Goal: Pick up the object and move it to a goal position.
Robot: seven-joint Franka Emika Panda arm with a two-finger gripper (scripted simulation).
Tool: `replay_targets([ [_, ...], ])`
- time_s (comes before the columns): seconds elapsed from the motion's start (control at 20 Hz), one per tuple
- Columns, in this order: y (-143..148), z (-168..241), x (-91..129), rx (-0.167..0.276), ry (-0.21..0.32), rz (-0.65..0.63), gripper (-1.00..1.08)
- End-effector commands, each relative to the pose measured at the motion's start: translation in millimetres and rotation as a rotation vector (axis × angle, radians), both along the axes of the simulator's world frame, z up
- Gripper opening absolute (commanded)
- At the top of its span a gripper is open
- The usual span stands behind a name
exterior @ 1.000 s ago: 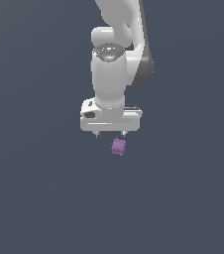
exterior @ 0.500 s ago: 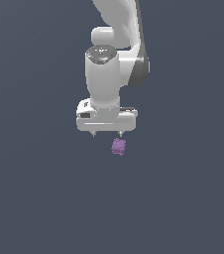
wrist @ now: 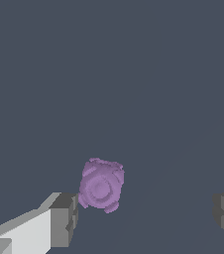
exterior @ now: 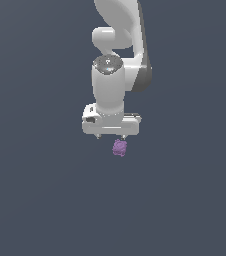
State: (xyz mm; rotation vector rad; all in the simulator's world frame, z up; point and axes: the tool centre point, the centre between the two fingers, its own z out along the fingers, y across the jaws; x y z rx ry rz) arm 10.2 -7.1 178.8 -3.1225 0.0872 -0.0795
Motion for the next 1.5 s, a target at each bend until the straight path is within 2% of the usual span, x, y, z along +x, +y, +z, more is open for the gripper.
replay_targets([
  [0.0, 5.7, -11.9, -3.5, 0.000, 0.007, -0.026, 1.00],
  [0.7, 38.1, -82.1, -31.7, -0.008, 0.049, -0.192, 1.00],
  [1.2, 41.2, -91.6, -35.1, -0.010, 0.053, -0.206, 1.00],
  [1.45, 41.3, -110.1, -35.9, -0.010, 0.053, -0.207, 1.00],
])
